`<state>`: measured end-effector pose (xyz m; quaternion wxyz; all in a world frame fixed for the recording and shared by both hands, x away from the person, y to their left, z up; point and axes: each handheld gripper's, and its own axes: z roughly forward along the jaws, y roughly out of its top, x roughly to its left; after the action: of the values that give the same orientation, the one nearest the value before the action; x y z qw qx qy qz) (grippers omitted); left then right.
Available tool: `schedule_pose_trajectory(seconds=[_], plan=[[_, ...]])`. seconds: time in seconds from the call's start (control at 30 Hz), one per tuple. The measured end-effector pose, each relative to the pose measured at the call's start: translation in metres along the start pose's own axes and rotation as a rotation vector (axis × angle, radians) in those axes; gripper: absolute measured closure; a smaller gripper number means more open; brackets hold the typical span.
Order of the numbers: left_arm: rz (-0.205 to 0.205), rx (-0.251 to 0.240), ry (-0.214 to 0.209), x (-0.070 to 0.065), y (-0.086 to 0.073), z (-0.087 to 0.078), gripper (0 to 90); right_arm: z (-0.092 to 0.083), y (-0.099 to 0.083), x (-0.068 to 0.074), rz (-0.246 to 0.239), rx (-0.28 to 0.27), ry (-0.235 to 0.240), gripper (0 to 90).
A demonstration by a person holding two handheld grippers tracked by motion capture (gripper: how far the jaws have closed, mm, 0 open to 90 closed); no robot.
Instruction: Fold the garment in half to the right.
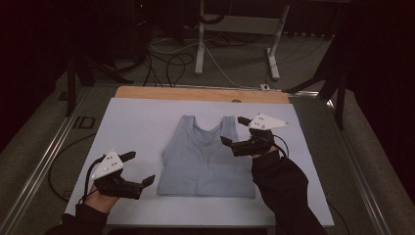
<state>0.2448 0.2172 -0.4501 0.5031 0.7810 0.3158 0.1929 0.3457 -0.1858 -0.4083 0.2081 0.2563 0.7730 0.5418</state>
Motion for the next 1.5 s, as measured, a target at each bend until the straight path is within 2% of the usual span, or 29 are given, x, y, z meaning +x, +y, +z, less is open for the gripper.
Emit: schedule_pose_trajectory(seconds=[0.1, 0.27, 0.33, 0.63, 0.8, 0.87, 1.0, 1.2, 1.37, 1.5], plan=[[0.002, 0.013, 0.0, -0.003, 0.0, 0.004, 0.0, 0.012, 0.004, 0.0, -0.005, 0.007, 0.008, 7.9], [-0.021, 0.011, -0.005, -0.005, 0.0, 0.009, 0.0, 0.03, 0.008, 0.0, -0.011, 0.017, 0.023, 7.9], [-0.016, 0.015, 0.011, -0.006, 0.0, 0.012, 0.0, 0.036, 0.009, 0.0, -0.004, 0.022, 0.032, 7.9], [-0.009, 0.052, 0.003, -0.011, -0.004, 0.023, 0.0, 0.065, 0.015, 0.0, 0.001, 0.032, 0.064, 7.9], [-0.019, 0.108, 0.018, -0.011, -0.009, 0.033, 0.0, 0.082, 0.018, 0.001, -0.005, 0.044, 0.074, 7.9], [-0.042, 0.119, 0.002, -0.009, -0.011, 0.036, 0.0, 0.086, 0.018, 0.001, -0.009, 0.047, 0.075, 7.9], [-0.059, 0.161, -0.018, -0.007, -0.016, 0.045, 0.0, 0.096, 0.019, 0.001, -0.004, 0.048, 0.073, 7.9], [-0.056, 0.261, -0.016, -0.008, -0.025, 0.059, 0.1, 0.113, 0.016, 0.0, -0.004, 0.067, 0.076, 7.9], [-0.084, 0.312, -0.017, -0.007, -0.032, 0.066, 0.2, 0.127, 0.013, 0.001, -0.01, 0.082, 0.08, 8.0], [-0.087, 0.343, -0.024, -0.008, -0.036, 0.069, 0.7, 0.14, 0.01, 0.002, -0.017, 0.099, 0.095, 8.0]])
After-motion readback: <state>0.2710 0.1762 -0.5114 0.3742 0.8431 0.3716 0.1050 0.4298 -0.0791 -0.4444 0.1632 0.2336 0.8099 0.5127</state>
